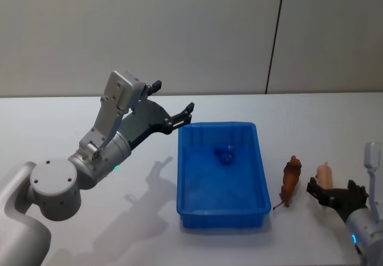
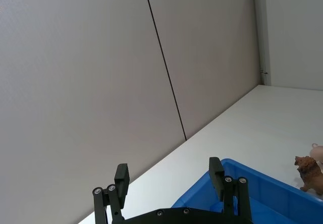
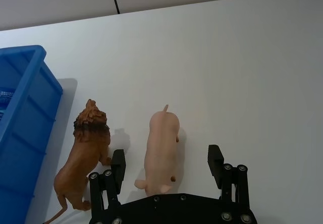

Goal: Pick up the two dolls from the table and place them into the box.

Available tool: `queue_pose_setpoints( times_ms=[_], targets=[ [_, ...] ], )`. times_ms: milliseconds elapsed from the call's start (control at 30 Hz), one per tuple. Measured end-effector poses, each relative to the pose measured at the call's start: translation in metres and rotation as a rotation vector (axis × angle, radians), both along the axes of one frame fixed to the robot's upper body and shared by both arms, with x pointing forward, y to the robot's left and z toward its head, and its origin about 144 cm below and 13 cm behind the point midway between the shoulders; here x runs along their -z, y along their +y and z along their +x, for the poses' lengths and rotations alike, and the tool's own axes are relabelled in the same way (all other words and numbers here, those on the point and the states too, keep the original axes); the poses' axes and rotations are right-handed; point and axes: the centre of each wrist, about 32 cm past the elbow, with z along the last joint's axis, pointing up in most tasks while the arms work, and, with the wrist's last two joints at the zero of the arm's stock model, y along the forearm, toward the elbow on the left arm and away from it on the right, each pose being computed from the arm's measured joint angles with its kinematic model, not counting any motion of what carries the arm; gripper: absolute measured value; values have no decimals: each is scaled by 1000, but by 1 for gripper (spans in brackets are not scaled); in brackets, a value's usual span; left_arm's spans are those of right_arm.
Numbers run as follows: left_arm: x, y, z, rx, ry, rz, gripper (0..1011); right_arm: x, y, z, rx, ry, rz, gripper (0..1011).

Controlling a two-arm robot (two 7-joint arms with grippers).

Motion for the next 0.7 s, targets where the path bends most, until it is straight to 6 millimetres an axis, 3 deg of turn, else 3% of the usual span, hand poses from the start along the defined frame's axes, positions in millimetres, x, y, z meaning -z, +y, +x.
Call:
queue_pose_setpoints(
  times_ms=[367, 700],
  targets=[
    [0, 0, 0, 0, 0, 0, 1001, 7, 0, 8, -15, 18, 6, 1001],
    [0, 0, 0, 0, 0, 0, 1001, 12, 0, 14, -34, 38, 23, 782]
  ],
)
